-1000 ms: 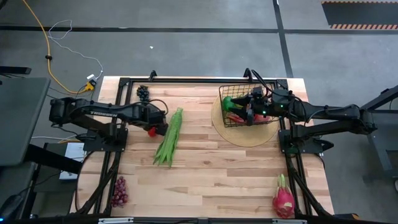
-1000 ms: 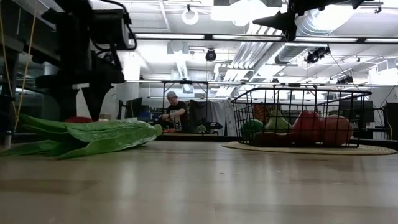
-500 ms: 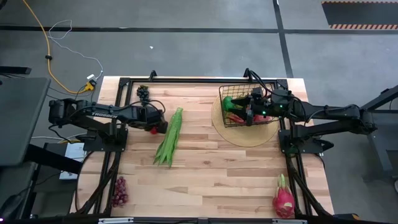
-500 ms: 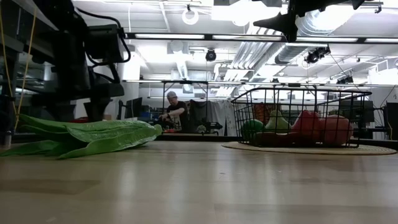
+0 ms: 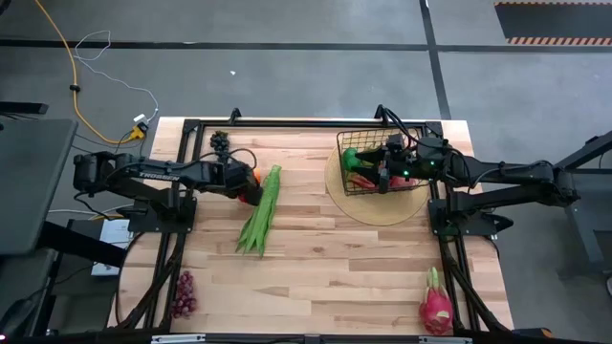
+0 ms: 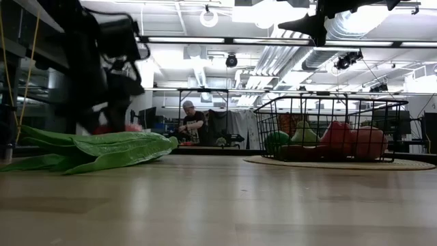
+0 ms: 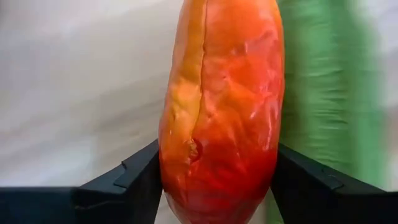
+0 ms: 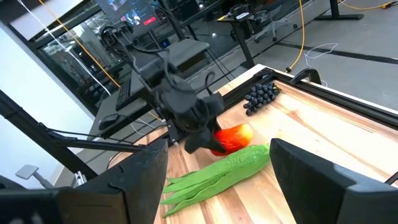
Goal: Build produce basket
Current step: Put the orange mango into the black wire basket
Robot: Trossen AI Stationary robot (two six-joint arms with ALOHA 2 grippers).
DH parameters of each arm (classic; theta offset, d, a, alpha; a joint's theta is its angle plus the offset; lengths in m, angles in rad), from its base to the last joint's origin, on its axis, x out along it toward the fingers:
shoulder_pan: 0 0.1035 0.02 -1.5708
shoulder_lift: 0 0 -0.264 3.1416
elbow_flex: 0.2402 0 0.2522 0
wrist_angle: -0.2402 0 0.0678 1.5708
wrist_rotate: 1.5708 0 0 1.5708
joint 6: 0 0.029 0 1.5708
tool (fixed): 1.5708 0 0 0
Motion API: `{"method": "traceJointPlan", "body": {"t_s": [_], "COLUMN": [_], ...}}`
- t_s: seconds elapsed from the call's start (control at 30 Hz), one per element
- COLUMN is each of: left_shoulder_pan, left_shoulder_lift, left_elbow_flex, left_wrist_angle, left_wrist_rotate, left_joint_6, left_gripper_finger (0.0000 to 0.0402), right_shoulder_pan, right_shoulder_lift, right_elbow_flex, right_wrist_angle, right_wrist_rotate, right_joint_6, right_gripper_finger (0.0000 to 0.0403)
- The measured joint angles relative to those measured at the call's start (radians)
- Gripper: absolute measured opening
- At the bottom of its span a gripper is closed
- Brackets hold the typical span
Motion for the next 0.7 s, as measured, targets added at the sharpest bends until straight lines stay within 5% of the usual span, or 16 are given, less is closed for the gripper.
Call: {"method": "traceJointPlan", "body": {"t_s": [0.3, 0.43, 0.7], "left_shoulder_pan": [-0.001, -0.028, -0.1], "left_shoulder_lift": [-0.233, -0.339, -0.386], "left_elbow_flex": [0.211, 0.302, 0.333], "left_wrist_angle": [0.011, 0.144, 0.293], "left_wrist_rotate": [-0.032, 0.048, 0.022], "left_joint_6": [0.321, 0.498, 0.566], "left_gripper_finger": [0.022, 0.022, 0.0221], "right_shoulder_pan": [0.0, 0.0, 0.0], "right_shoulder_lift": [0.0, 0.001, 0.002], "right_elbow_flex": [0.0, 0.0, 0.0], "right_wrist_angle": [0.0, 0.009, 0.077], "right_wrist_rotate": [0.032, 0.032, 0.032], "right_joint_6": [0.005, 0.005, 0.0], "right_gripper_finger": [0.0273, 0.0273, 0.0273]}}
